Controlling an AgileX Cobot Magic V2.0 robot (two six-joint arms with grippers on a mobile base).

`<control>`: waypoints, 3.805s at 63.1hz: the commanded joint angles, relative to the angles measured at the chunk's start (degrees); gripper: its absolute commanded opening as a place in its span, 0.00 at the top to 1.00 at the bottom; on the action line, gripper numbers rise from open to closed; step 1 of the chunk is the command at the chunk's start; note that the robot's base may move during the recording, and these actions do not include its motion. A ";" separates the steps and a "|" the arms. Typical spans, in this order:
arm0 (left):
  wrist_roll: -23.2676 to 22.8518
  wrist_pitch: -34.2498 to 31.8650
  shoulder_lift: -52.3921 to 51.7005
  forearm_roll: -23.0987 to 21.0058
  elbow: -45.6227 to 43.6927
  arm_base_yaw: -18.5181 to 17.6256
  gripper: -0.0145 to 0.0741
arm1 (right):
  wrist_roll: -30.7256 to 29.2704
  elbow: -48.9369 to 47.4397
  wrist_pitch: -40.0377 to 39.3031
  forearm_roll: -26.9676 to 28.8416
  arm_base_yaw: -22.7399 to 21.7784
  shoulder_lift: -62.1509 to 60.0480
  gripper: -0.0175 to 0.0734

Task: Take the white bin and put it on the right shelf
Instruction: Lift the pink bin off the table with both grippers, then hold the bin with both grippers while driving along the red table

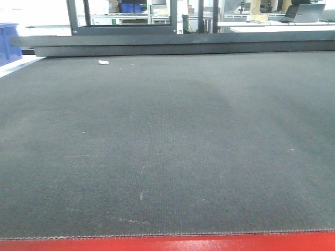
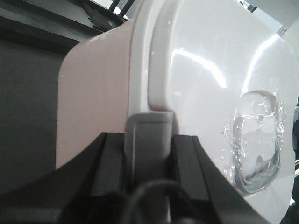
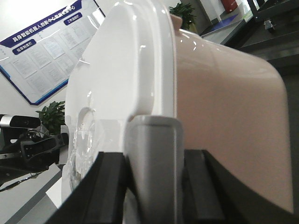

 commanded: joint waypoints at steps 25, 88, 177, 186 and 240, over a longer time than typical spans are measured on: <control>2.72 18.07 -2.43 -3.63 -1.98 -3.76 0.98 | -0.70 -2.40 17.24 7.29 2.40 -2.33 0.65; 2.72 18.07 -2.43 -3.63 -1.98 -3.76 0.98 | -0.70 -2.40 16.18 7.29 2.40 -2.33 0.65; 2.72 18.07 -2.43 -3.63 -1.98 -3.76 0.98 | -0.70 -2.40 16.18 7.29 2.40 -2.33 0.65; 2.72 18.07 -2.43 -3.63 -1.98 -3.77 0.98 | -0.70 -2.40 16.18 7.29 2.40 -2.33 0.65; 2.72 18.07 -2.43 -3.63 -1.98 -3.76 0.98 | -0.70 -2.40 16.18 7.29 2.40 -2.33 0.66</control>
